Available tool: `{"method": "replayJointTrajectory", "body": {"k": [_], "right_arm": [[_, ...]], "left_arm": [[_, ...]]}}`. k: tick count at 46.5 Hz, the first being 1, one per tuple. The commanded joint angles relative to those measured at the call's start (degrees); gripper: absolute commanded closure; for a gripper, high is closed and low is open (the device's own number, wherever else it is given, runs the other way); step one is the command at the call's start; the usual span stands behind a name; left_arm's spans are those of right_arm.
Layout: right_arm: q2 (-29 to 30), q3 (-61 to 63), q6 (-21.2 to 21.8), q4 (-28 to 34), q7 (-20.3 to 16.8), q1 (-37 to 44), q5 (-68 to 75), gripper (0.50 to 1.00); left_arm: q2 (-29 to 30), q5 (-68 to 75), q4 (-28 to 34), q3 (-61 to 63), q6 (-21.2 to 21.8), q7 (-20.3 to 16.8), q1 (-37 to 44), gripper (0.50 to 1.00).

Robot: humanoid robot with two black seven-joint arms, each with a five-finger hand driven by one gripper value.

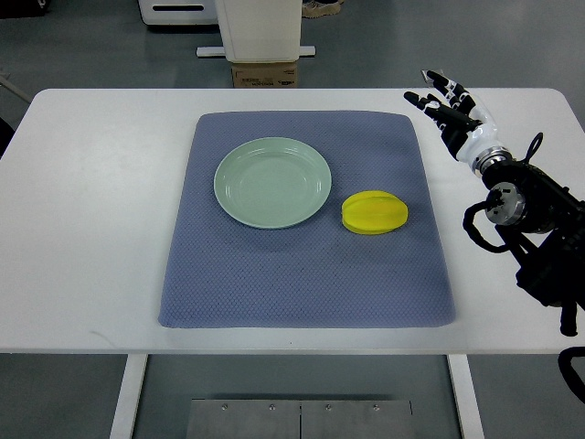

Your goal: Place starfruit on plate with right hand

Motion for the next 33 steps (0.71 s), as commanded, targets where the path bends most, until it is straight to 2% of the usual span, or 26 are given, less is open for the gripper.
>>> {"method": "replayJointTrajectory", "body": {"k": [1, 33], "right_arm": [[0.0, 0.0, 0.0, 0.0, 0.0, 0.0, 0.0, 0.502], [0.1, 0.0, 0.0, 0.3, 0.5, 0.1, 0.0, 0.502]], "left_arm": [[0.0, 0.1, 0.0, 0.0, 0.0, -0.1, 0.0, 0.500], [0.0, 0.0, 0.0, 0.0, 0.0, 0.0, -0.1, 0.500]]}}
